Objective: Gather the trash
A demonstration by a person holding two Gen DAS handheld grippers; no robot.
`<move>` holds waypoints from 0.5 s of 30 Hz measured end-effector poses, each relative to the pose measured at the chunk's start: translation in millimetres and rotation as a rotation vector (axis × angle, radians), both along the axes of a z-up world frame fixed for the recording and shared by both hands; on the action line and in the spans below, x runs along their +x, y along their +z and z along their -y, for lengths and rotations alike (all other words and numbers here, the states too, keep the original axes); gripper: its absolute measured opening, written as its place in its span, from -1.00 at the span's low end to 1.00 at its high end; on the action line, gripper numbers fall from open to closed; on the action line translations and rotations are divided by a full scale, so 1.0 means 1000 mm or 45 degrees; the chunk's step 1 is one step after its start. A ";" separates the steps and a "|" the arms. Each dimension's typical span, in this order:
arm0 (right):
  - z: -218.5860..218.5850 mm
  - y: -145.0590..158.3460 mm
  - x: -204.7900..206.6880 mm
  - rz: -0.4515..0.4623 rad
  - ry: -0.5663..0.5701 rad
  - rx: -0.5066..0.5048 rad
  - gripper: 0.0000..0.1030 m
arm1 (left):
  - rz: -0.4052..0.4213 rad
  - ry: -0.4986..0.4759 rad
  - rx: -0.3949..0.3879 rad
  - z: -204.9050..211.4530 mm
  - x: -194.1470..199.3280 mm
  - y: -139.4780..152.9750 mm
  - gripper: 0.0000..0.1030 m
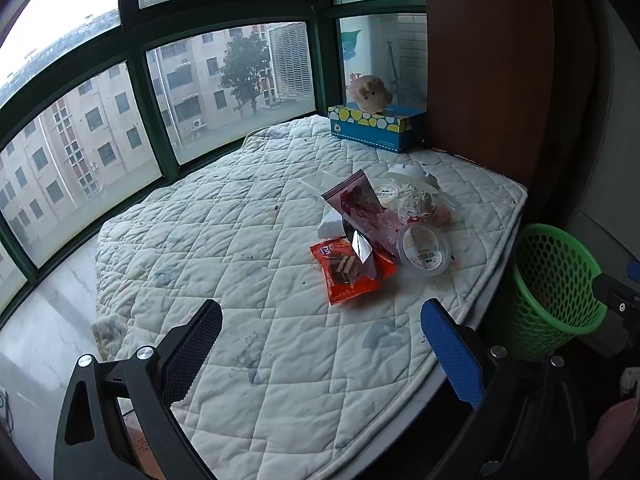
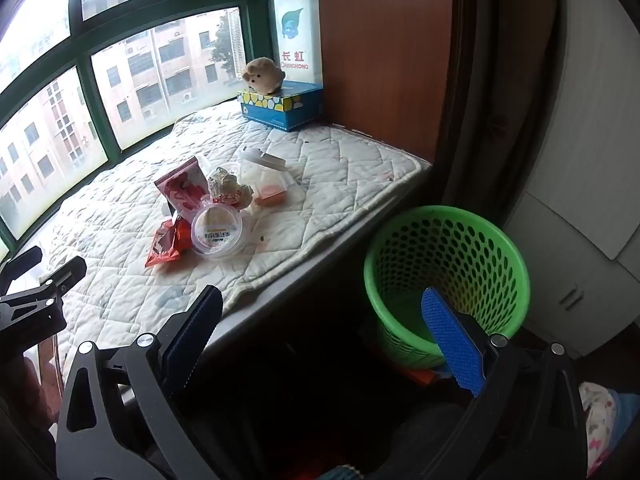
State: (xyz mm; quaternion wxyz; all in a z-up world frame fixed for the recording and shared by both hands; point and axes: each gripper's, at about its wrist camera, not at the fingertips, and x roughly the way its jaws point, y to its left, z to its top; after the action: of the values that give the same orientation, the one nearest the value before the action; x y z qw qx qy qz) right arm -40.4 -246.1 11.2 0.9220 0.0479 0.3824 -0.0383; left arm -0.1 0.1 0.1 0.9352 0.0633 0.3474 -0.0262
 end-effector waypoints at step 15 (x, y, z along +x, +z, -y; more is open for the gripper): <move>0.002 -0.001 -0.001 -0.002 0.001 0.003 0.92 | -0.002 -0.007 0.000 -0.004 -0.002 -0.002 0.87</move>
State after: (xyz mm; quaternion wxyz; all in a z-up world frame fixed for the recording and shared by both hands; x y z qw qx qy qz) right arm -41.1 -248.2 10.6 0.9216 0.0489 0.3831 -0.0374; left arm -2.2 3.7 -1.9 0.9348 0.0644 0.3481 -0.0289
